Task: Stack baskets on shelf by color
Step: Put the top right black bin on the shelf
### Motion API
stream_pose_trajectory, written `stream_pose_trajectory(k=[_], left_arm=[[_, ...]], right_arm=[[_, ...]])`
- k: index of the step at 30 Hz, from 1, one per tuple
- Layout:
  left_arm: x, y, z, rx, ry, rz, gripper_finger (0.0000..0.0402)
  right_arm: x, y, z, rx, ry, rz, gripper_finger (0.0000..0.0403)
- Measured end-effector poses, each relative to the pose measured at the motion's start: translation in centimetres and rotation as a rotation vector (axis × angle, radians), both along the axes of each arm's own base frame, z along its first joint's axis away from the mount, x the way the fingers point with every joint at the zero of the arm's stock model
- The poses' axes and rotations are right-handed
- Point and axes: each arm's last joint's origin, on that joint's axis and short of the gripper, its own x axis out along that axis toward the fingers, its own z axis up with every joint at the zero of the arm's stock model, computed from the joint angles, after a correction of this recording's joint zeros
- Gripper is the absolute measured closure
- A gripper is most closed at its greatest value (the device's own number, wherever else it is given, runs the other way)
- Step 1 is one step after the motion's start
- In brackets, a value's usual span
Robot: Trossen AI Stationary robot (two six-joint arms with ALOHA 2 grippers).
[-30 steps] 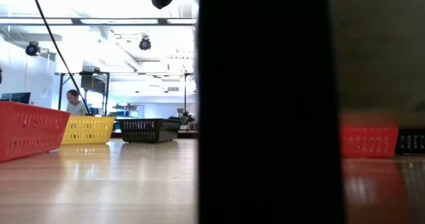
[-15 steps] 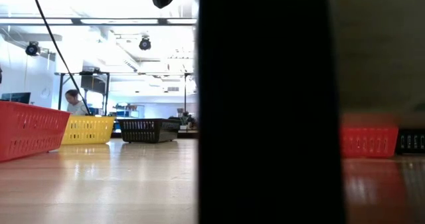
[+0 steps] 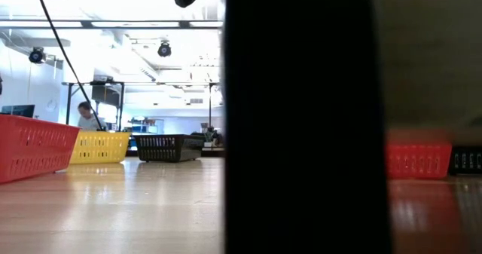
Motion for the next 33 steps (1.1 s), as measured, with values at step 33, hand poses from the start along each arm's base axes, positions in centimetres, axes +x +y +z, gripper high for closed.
stream_pose_trajectory(k=[33], left_arm=[[-2.2, 0.4, -0.1, -0.106, 0.283, 0.037, 0.0205]], right_arm=[[-0.2, 1.0, -0.8, 0.031, -0.025, -0.085, 0.0393]])
